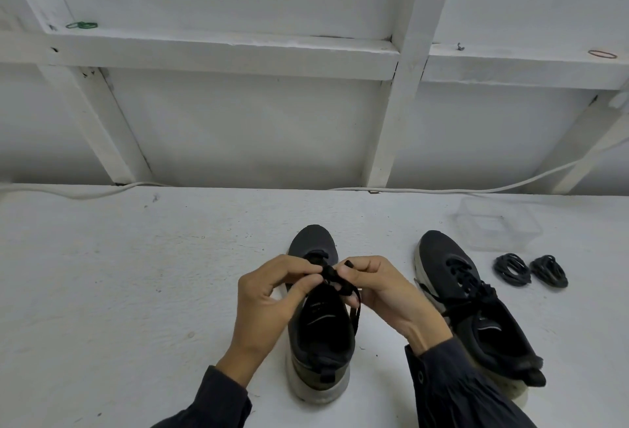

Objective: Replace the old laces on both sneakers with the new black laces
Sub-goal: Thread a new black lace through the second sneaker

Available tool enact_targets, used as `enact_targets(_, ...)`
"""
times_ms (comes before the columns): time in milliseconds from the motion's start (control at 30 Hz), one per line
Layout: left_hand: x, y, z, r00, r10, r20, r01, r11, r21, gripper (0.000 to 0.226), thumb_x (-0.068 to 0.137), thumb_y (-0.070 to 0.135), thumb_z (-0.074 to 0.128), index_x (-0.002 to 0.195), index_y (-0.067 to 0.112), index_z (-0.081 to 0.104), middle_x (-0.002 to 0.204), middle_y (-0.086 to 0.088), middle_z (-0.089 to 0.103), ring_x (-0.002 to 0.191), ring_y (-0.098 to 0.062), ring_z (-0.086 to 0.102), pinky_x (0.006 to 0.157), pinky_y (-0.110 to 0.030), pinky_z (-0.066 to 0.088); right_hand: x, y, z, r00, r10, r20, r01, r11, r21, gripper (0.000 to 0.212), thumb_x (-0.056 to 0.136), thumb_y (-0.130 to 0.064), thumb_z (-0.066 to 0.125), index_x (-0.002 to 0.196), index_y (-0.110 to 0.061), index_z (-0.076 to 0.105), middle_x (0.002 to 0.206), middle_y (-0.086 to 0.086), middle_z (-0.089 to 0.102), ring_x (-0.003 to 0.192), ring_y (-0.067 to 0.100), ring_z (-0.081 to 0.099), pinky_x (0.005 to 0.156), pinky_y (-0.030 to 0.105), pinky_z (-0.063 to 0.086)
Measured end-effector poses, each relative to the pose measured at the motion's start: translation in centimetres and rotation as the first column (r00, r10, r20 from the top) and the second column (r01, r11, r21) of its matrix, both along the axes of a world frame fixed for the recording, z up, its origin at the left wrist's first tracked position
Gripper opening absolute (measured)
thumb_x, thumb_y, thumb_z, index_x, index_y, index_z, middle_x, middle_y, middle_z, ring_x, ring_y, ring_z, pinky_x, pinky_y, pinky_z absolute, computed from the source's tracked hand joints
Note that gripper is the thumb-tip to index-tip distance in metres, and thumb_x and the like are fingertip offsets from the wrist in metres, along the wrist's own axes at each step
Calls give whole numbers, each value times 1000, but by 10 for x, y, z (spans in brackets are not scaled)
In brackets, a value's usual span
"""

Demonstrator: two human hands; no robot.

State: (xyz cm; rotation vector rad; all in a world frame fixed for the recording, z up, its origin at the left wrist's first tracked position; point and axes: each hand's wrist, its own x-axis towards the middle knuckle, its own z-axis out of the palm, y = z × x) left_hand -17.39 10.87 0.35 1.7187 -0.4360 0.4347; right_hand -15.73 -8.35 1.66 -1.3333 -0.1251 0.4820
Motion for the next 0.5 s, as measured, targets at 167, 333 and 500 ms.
enact_targets(167,8,26,-8,984,88,-158,-96,994,-42,17,79,4,74,80,21,74,78,6,73,73,-15,70,74,-23,57,-1,-15,-2,939,-326,105,341,922,-184,19,87,-18,68,89,-1,76,76,6,68,56,16,53,63,22,46)
enact_targets(333,14,58,-32,951,73,-299,-68,997,28,29,84,2,71,78,30,69,79,5,70,72,-10,65,72,-20,54,-8,-24,-22,885,-458,85,463,848,-259,20,92,-13,65,83,5,71,66,8,66,55,22,61,57,25,52)
enact_targets(500,15,77,-50,938,35,-344,18,988,150,22,86,10,71,81,31,65,77,5,65,72,-9,61,76,-16,50,-15,-22,-39,864,-502,41,495,831,-254,23,94,-12,62,74,-1,63,65,14,66,51,22,59,55,28,50)
